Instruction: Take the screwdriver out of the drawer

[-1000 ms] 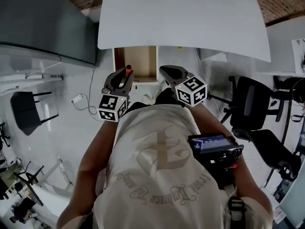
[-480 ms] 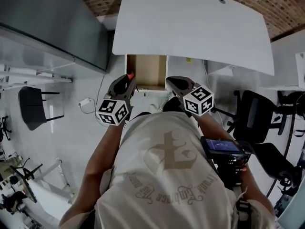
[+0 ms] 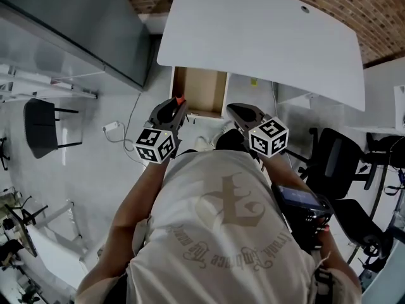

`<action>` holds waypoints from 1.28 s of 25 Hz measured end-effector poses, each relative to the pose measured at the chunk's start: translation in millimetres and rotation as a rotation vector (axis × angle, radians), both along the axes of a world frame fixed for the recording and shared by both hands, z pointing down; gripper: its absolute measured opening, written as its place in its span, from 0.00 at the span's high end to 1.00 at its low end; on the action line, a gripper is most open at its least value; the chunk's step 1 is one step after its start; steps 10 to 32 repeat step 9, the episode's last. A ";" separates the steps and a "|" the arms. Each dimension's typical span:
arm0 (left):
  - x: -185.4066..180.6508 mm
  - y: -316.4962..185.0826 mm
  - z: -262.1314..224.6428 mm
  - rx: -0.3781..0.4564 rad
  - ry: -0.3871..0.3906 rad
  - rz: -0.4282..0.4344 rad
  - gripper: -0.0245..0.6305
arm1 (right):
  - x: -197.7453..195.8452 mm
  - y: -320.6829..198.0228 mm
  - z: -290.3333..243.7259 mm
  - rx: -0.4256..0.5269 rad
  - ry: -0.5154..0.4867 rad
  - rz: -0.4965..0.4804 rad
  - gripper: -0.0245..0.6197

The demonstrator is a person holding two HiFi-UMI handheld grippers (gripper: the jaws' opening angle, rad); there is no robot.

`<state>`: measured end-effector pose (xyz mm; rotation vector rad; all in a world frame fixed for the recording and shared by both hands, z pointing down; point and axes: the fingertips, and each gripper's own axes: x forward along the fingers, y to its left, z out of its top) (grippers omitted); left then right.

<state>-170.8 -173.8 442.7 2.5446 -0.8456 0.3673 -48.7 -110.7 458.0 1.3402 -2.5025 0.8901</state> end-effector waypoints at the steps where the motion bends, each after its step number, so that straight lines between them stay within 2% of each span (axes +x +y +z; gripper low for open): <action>1: -0.9 1.8 0.7 0.000 -0.003 0.002 0.80 | -1.9 1.0 0.5 0.000 0.000 0.000 0.93; 8: -9.0 10.0 5.5 0.001 -0.020 0.007 0.80 | -13.0 10.7 3.0 -0.006 -0.010 0.001 0.93; 32: -9.5 10.6 6.2 0.001 -0.021 0.007 0.80 | -13.3 11.6 3.3 -0.007 -0.010 0.002 0.93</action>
